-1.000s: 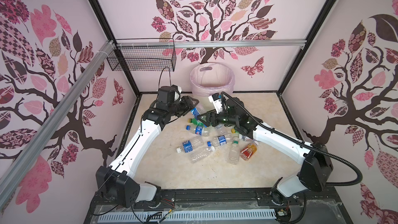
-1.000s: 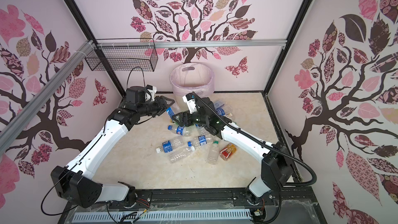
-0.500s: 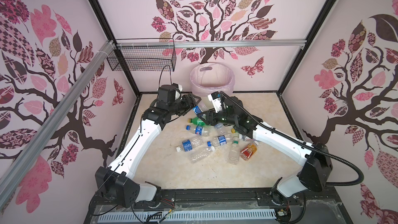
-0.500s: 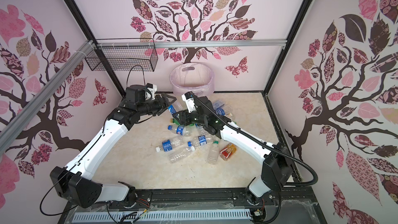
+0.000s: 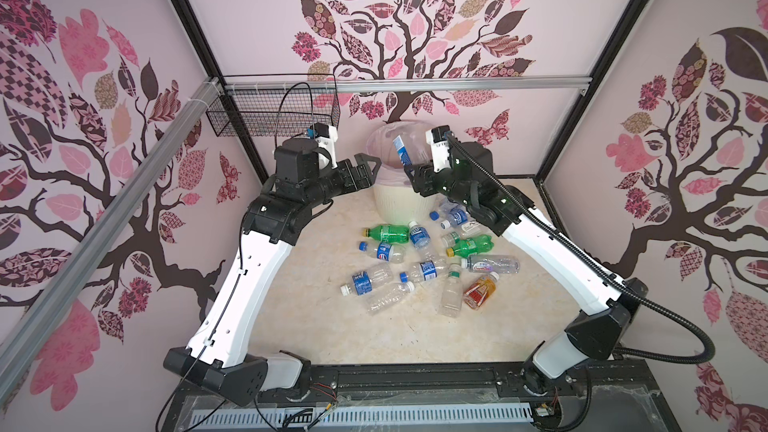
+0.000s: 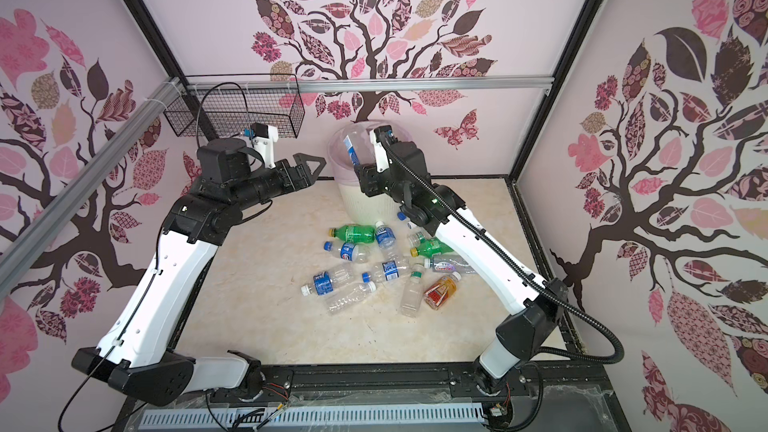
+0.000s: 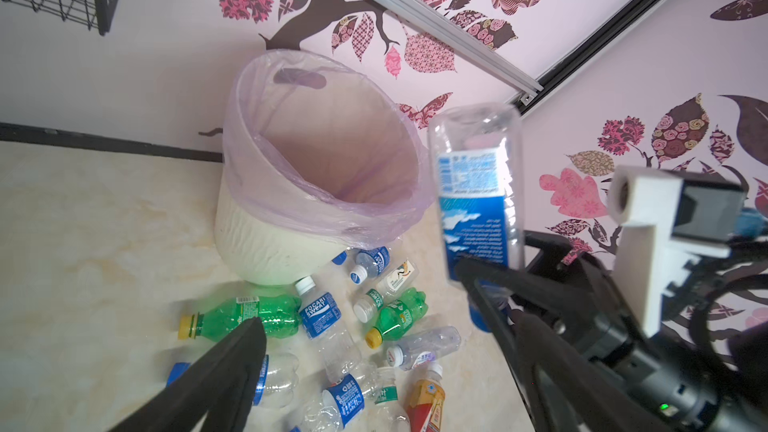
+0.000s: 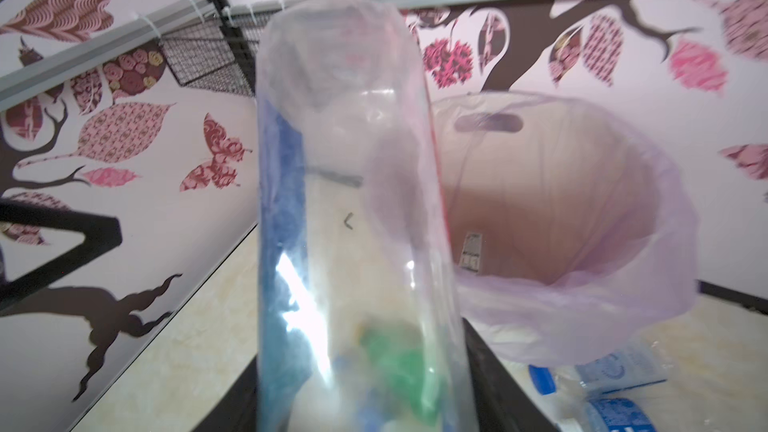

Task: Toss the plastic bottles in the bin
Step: 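Release the bottle over the bin with right gripper while left gripper draws back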

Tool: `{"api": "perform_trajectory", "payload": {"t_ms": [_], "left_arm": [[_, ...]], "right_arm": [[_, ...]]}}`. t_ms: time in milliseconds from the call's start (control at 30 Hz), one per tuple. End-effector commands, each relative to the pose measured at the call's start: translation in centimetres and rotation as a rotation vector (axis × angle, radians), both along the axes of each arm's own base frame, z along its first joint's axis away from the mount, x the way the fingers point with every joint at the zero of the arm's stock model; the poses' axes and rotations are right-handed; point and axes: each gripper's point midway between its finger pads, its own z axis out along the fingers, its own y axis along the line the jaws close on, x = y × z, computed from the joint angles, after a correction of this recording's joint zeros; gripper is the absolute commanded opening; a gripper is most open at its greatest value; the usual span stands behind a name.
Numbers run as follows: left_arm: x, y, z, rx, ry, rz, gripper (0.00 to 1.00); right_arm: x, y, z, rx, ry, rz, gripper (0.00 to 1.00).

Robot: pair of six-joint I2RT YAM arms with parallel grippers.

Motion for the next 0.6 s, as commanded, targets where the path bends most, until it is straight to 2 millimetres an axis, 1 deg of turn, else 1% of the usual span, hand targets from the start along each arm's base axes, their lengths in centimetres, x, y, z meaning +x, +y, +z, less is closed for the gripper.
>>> {"api": "perform_trajectory", "payload": {"t_ms": [0, 100, 133, 167, 200, 233, 300, 367, 433, 467, 500, 567], "left_arm": [[-0.4, 1.1, 2.8, 0.083, -0.135, 0.026, 0.97], [-0.2, 1.7, 4.1, 0.124, -0.205, 0.054, 0.97], [-0.2, 1.8, 4.3, 0.128, -0.219, 0.062, 0.97], [-0.2, 2.0, 4.7, 0.126, -0.234, 0.065, 0.97], [-0.2, 2.0, 4.8, 0.114, -0.242, 0.063, 0.97], [-0.2, 1.9, 4.7, 0.104, -0.253, 0.060, 0.97], [-0.1, 1.8, 4.4, 0.064, -0.265, 0.061, 0.97], [0.1, 2.0, 3.9, 0.030, -0.268, 0.072, 0.97], [0.2, 2.2, 3.7, 0.009, -0.276, 0.081, 0.97], [0.5, 2.6, 3.4, 0.002, -0.266, 0.104, 0.97], [0.7, 3.0, 3.1, 0.001, -0.254, 0.122, 0.97], [1.1, 3.5, 2.4, 0.010, -0.221, 0.130, 0.97]], "right_arm": [[-0.1, -3.7, 6.6, -0.024, -0.169, -0.143, 0.47], [-1.9, -6.0, 12.5, 0.047, -0.321, -0.195, 0.49], [-2.5, -6.7, 14.0, 0.067, -0.360, -0.213, 0.50], [-3.2, -7.6, 15.7, 0.092, -0.401, -0.231, 0.52], [-3.8, -8.3, 17.0, 0.116, -0.438, -0.249, 0.54], [-4.3, -8.8, 17.9, 0.133, -0.465, -0.259, 0.54], [-4.8, -9.1, 19.1, 0.152, -0.506, -0.259, 0.55], [-4.2, -8.9, 19.0, 0.149, -0.517, -0.269, 0.55], [-2.6, -7.6, 17.5, 0.117, -0.504, -0.266, 0.55], [-1.3, -6.7, 16.1, 0.093, -0.482, -0.257, 0.55], [0.4, -5.5, 14.4, 0.067, -0.449, -0.246, 0.55], [4.0, -3.9, 10.6, 0.028, -0.362, -0.239, 0.57]]}}
